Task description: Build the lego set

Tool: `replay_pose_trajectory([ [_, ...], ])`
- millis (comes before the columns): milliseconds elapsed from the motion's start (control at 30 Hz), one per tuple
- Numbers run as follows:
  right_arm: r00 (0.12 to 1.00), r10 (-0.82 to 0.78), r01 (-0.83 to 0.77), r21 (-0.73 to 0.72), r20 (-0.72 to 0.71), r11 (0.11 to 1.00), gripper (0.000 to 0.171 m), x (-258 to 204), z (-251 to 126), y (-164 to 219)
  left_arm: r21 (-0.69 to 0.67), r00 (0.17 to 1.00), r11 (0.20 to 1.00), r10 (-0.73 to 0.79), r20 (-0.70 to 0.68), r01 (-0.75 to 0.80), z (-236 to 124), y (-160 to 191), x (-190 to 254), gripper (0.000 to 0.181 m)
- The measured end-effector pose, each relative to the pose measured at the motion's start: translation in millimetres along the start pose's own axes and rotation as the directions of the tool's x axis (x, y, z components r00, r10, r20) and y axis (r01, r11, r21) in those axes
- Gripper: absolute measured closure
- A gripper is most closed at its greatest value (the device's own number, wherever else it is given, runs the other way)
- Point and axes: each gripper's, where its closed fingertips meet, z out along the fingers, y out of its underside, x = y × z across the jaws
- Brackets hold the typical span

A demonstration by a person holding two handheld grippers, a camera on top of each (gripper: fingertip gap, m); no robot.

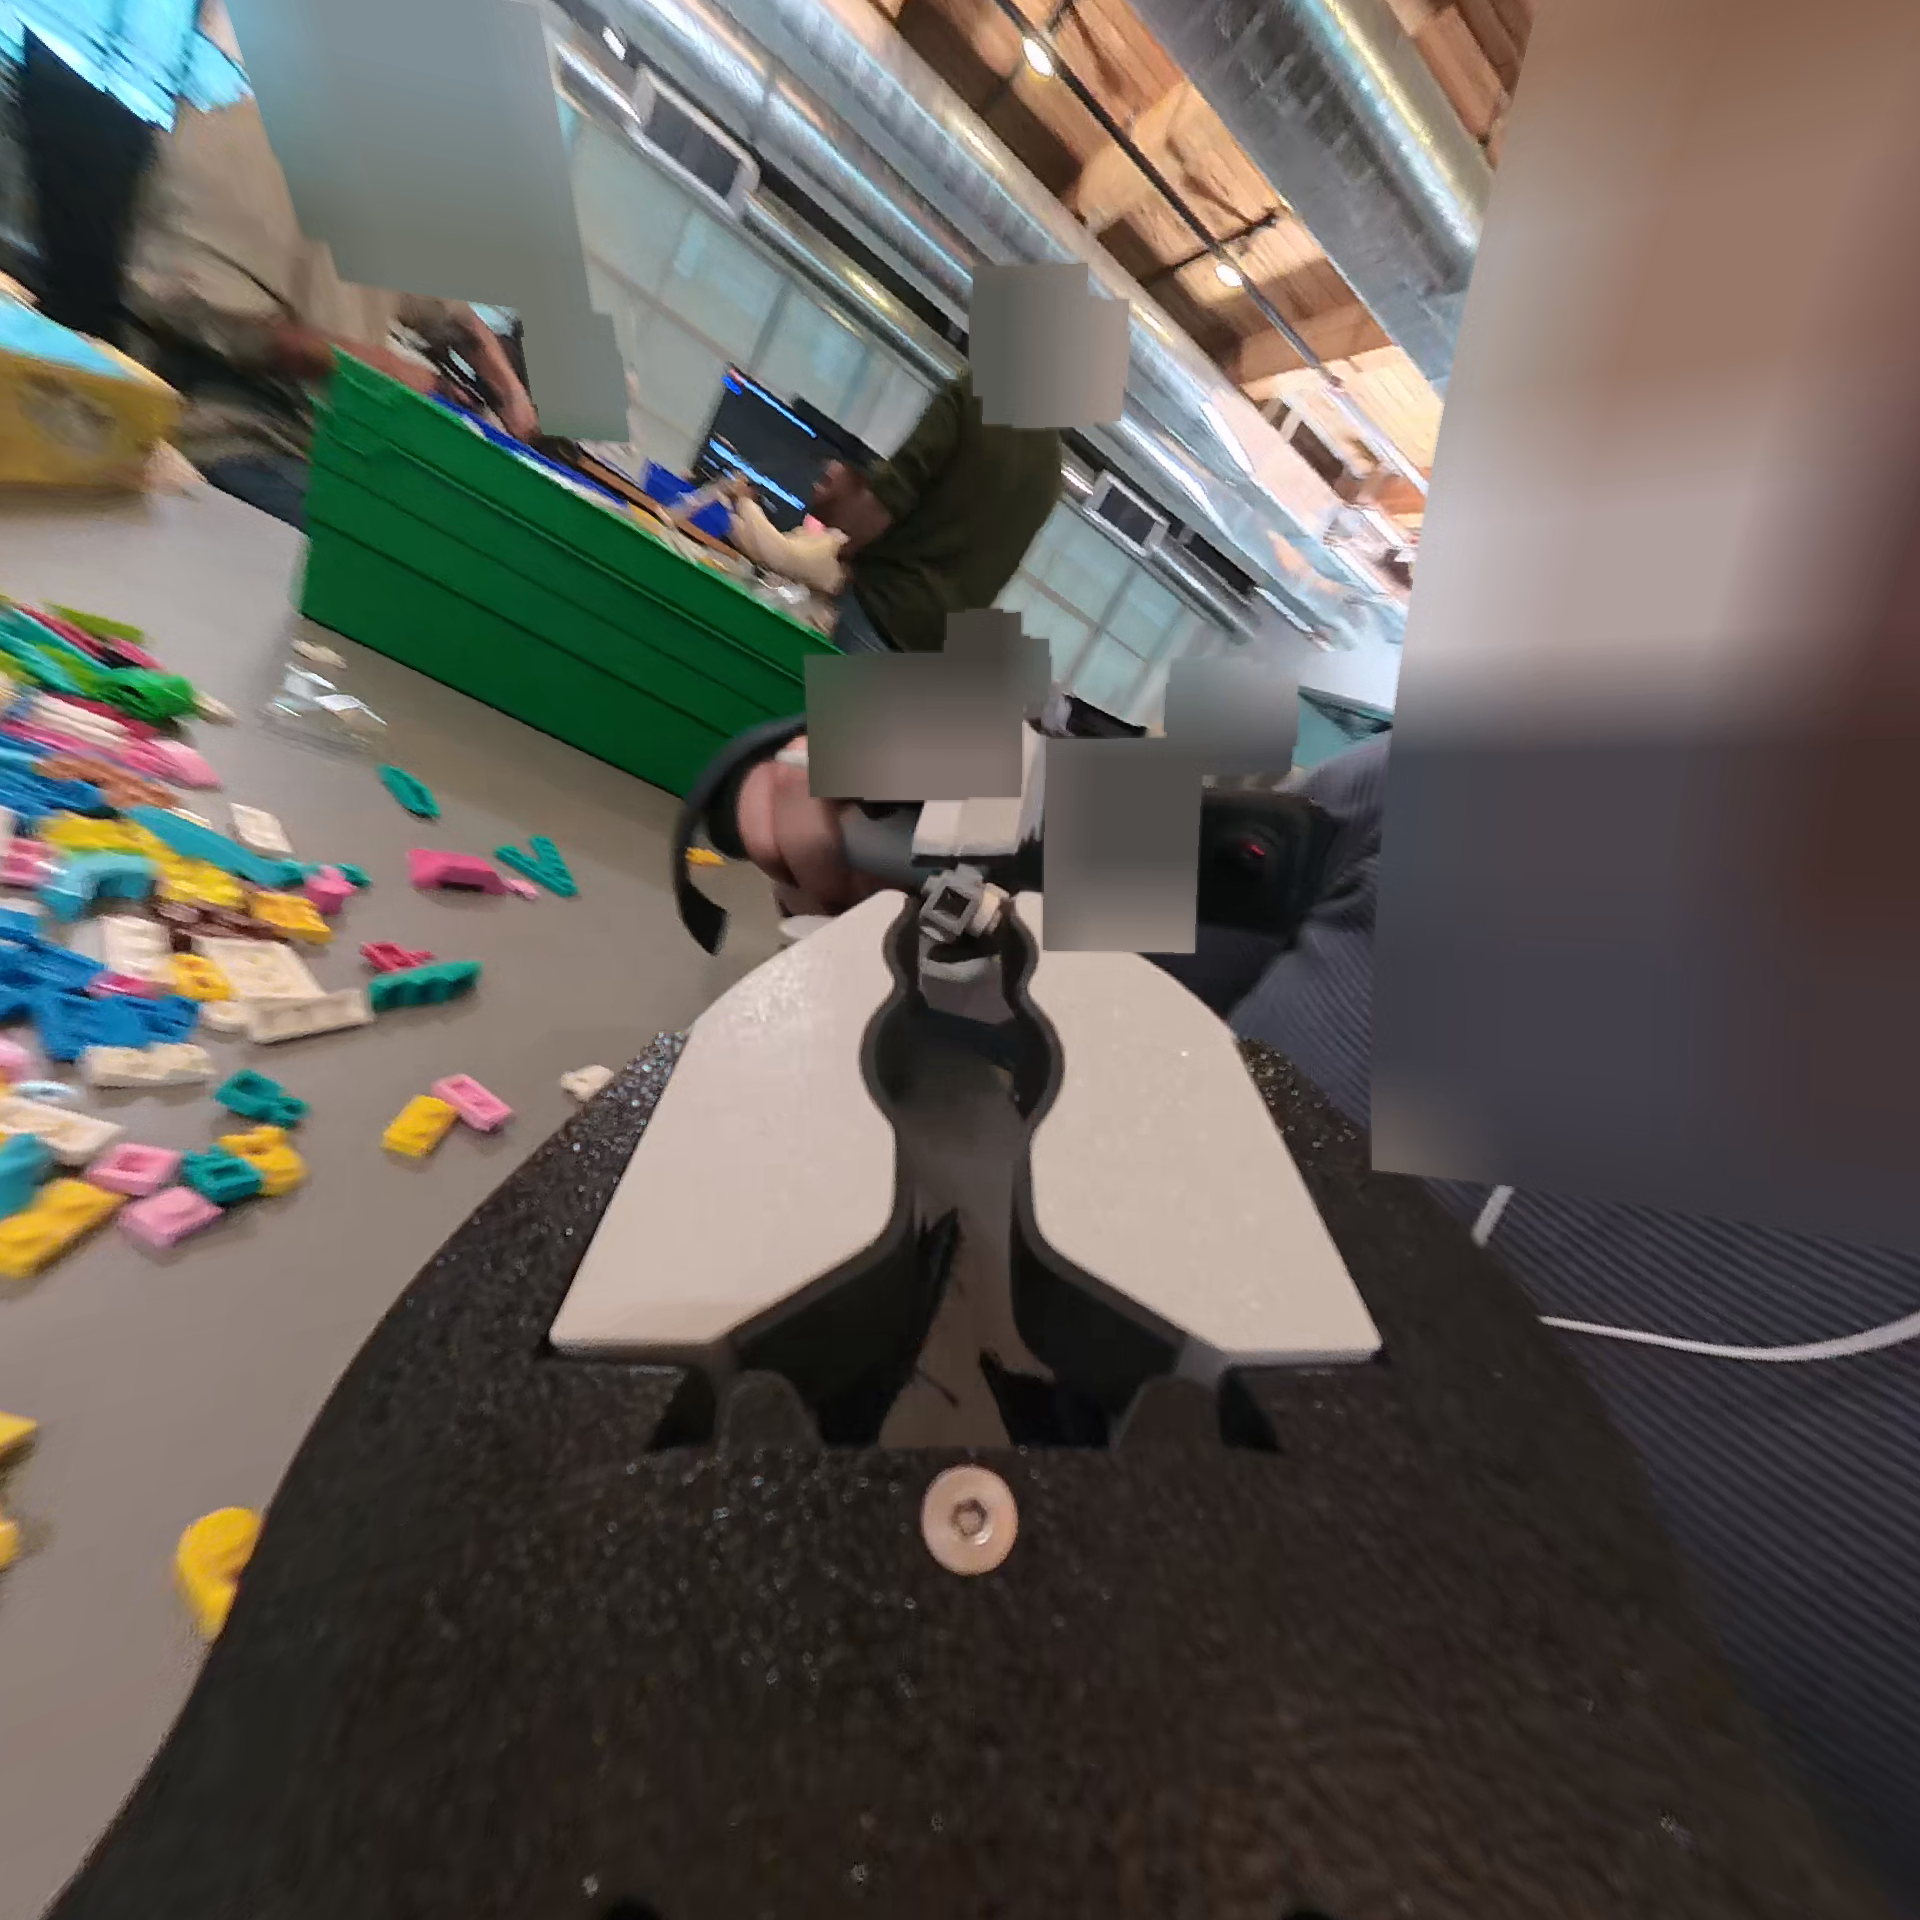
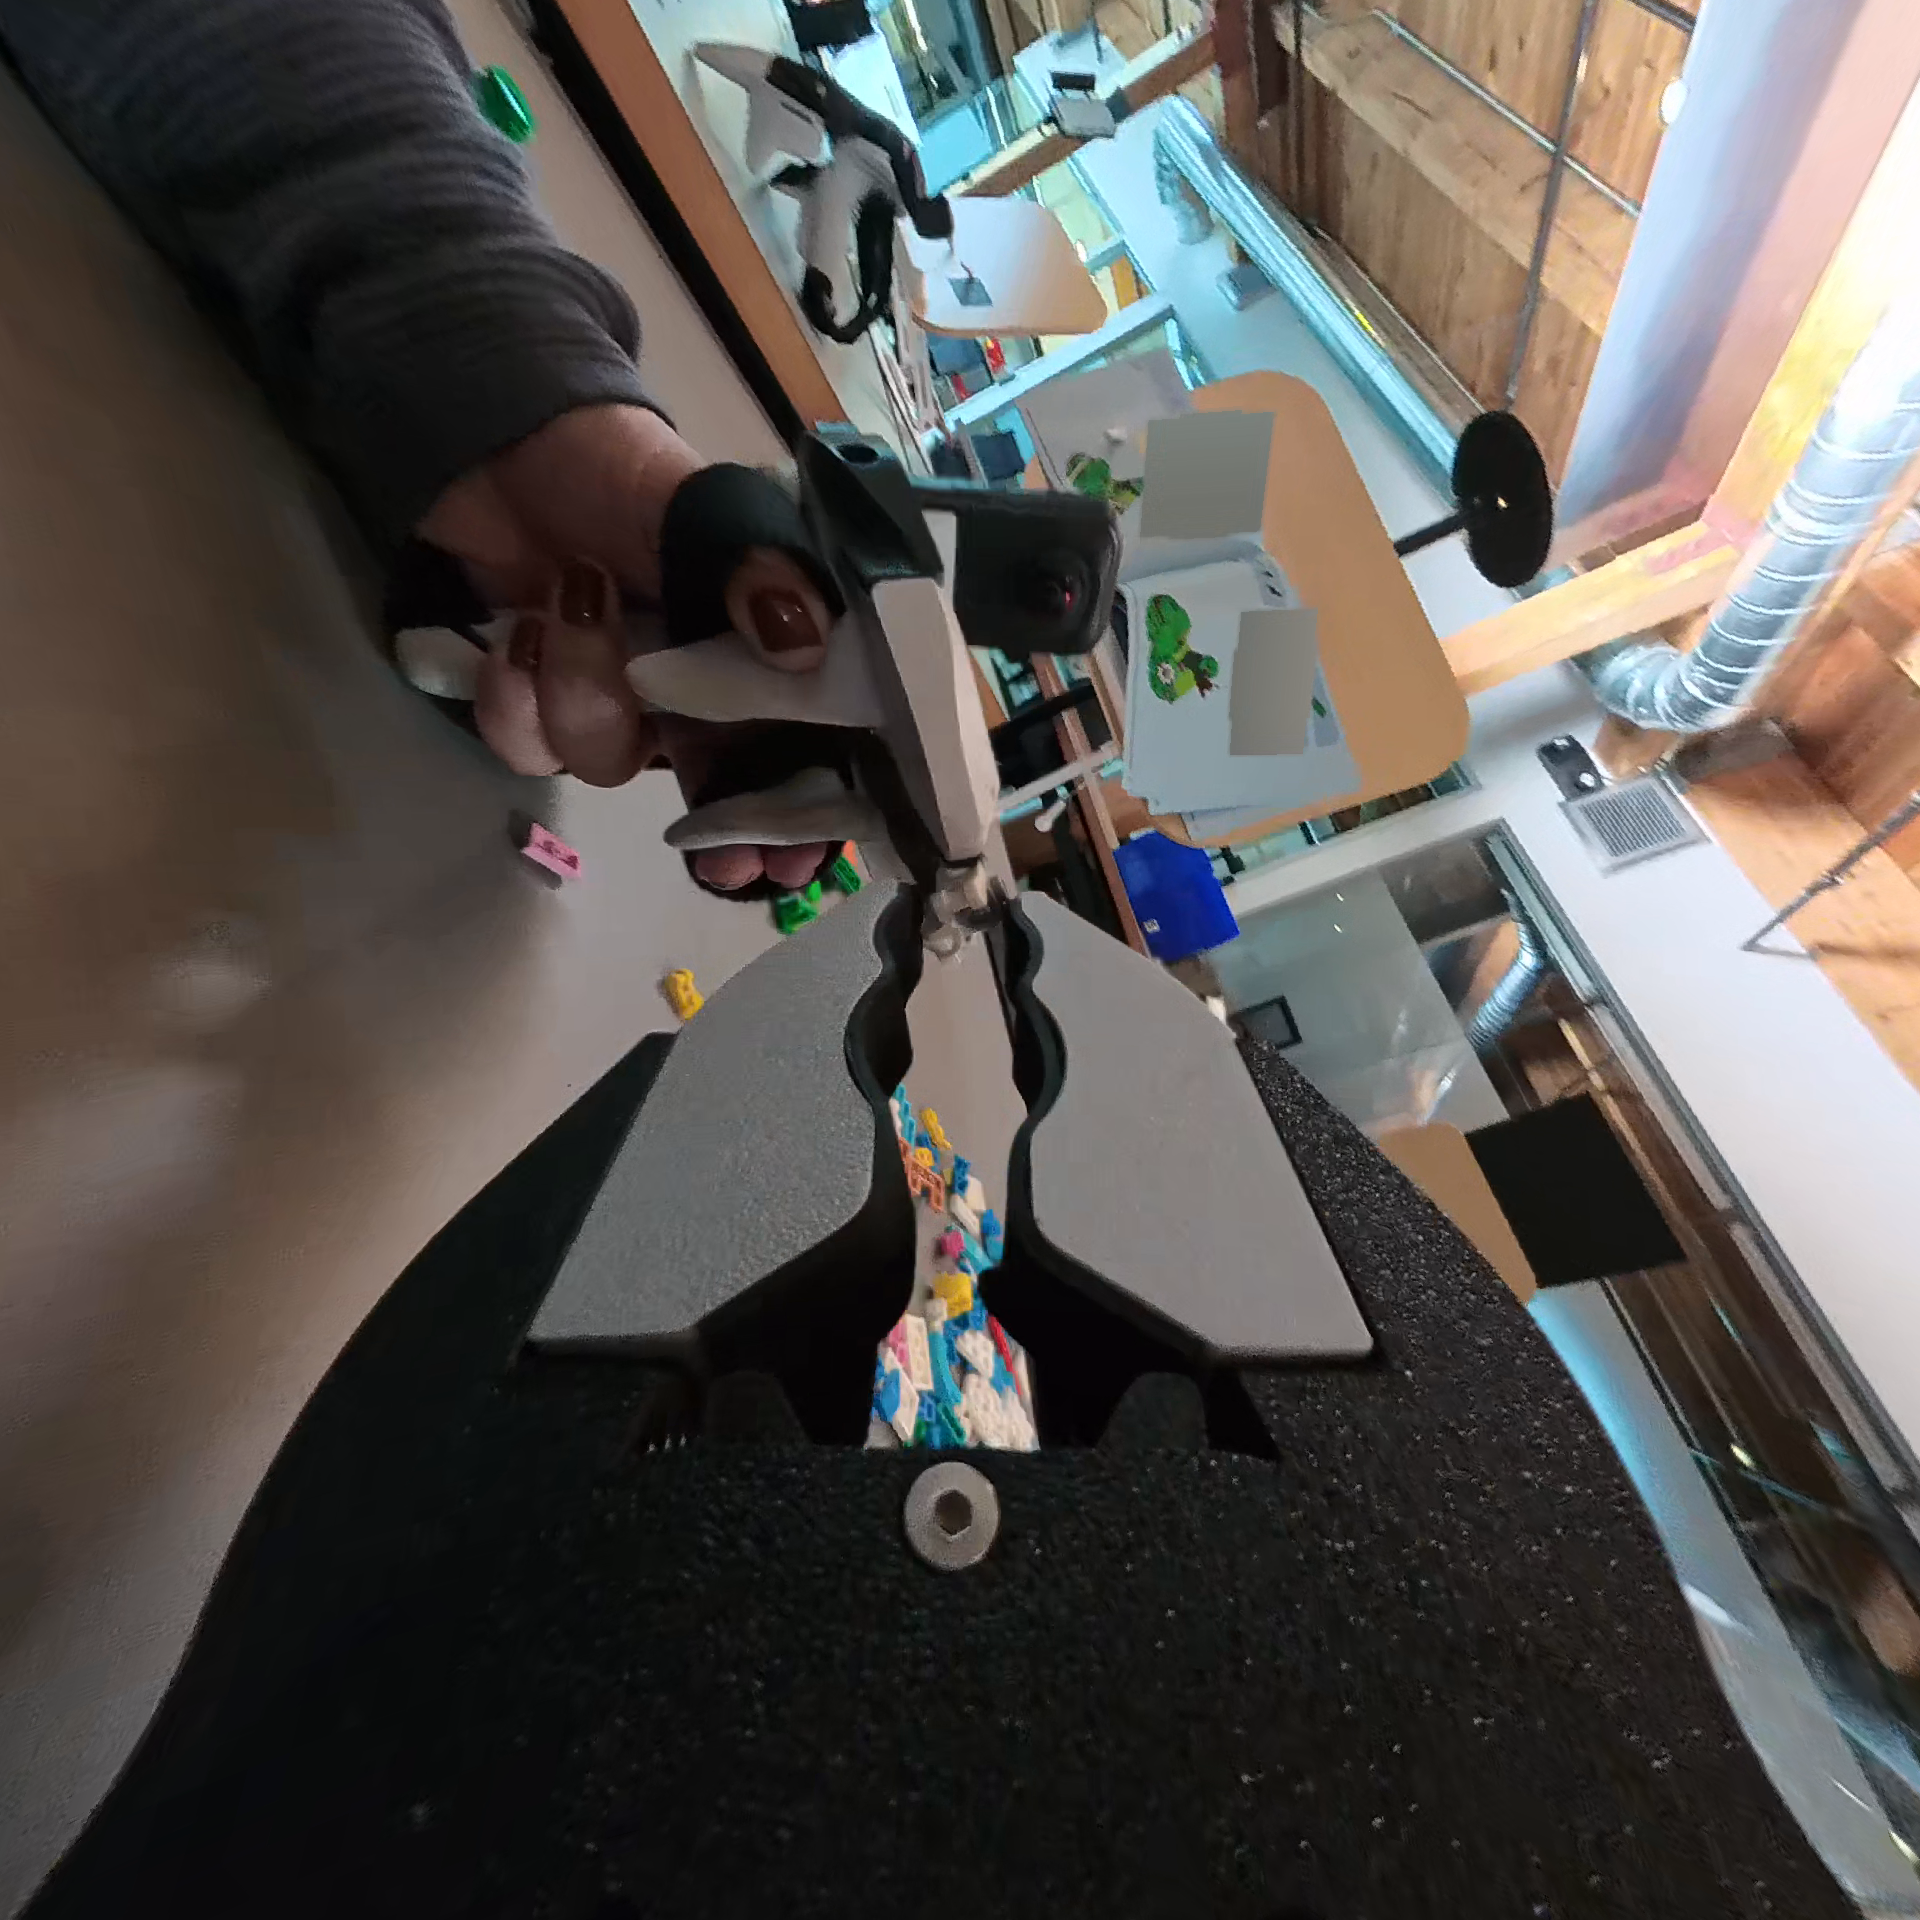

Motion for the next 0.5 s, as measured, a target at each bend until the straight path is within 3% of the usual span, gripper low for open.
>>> replay_pose_trajectory([
  [133, 0.998, 0.006, -0.011, -0.075, -0.056, 0.997, 0.157, 4.0, 4.9, 7.7, 0.031, 0.975, 0.987, 0.153, 0.163, -0.160, -1.9, -8.5, -12.1, 0.148],
  [267, 0.996, 0.007, -0.019, -0.139, -0.091, 0.990, 0.157, 6.8, 7.3, 18.8, -0.011, 0.907, 0.951, 0.297, 0.297, -0.308, -3.2, -11.5, -19.4, 0.142],
  [500, 0.990, -0.034, 0.002, -0.228, -0.140, 0.974, 0.157, 11.3, 10.0, 30.2, -0.122, 0.761, 0.894, 0.433, 0.483, -0.432, -4.3, -11.2, -32.7, 0.137],
])
